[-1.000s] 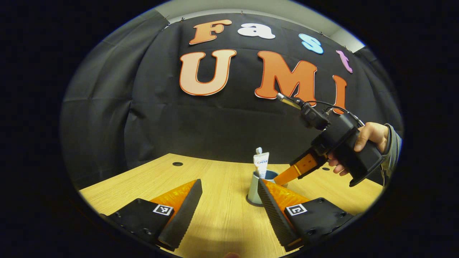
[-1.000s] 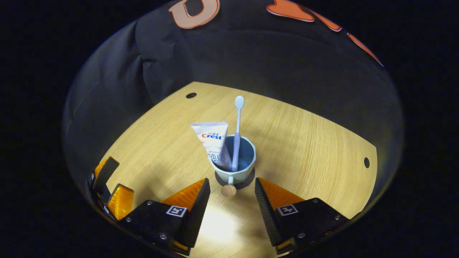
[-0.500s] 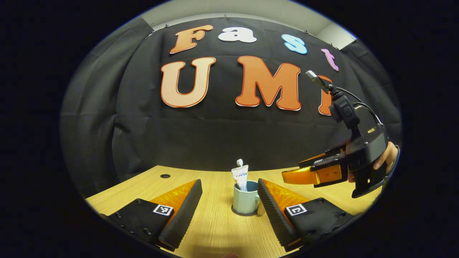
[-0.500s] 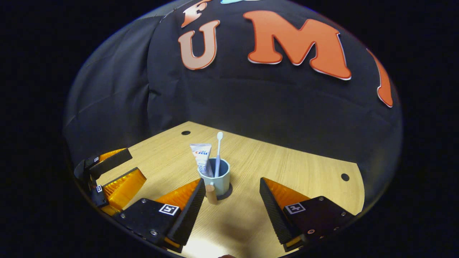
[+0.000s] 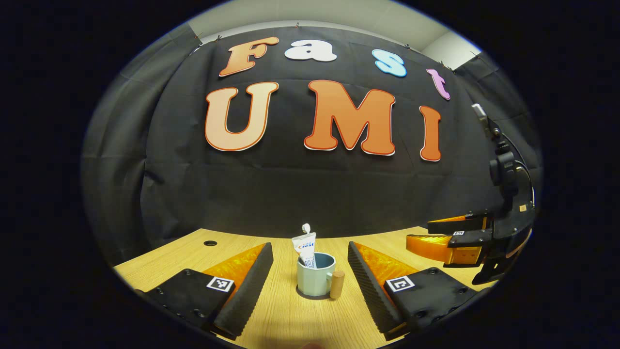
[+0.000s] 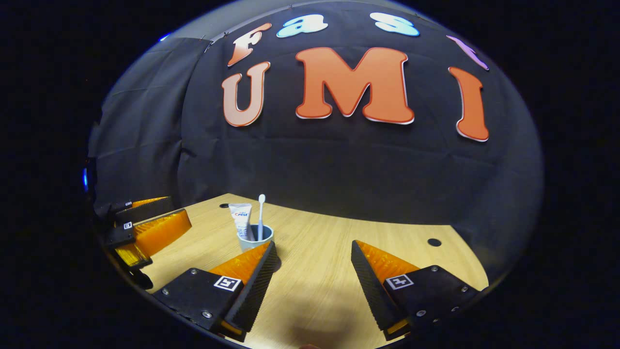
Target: Put the toothbrush and toothpaste on the desktop into the cup, then pick up the cup and place it on the coaster on the desktop.
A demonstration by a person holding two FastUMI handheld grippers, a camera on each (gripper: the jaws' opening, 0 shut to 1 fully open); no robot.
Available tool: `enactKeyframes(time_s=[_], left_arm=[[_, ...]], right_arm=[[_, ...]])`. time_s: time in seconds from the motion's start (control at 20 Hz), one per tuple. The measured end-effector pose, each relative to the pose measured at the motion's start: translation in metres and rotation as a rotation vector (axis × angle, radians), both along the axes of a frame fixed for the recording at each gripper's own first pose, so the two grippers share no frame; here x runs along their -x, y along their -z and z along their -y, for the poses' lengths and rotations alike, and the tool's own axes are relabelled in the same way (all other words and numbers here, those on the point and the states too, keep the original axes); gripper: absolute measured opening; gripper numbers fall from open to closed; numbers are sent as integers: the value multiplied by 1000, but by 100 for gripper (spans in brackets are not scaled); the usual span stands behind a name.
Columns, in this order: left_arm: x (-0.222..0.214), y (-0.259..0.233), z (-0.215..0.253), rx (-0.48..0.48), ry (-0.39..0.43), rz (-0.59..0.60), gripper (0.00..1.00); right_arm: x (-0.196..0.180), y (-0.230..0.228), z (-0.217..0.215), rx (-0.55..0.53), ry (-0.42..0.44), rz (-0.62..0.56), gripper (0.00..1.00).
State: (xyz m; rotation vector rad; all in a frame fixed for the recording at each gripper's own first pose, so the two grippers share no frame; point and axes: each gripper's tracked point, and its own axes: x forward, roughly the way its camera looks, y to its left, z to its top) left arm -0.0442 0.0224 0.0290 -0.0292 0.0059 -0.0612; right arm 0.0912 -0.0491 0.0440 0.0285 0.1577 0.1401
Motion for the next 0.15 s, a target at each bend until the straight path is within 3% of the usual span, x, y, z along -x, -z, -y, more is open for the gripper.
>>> enactKeyframes(time_s=[0.15], left_arm=[[-1,-3,3,13,-2,20,98]], right_arm=[[14,4,21,27,77,59,93]])
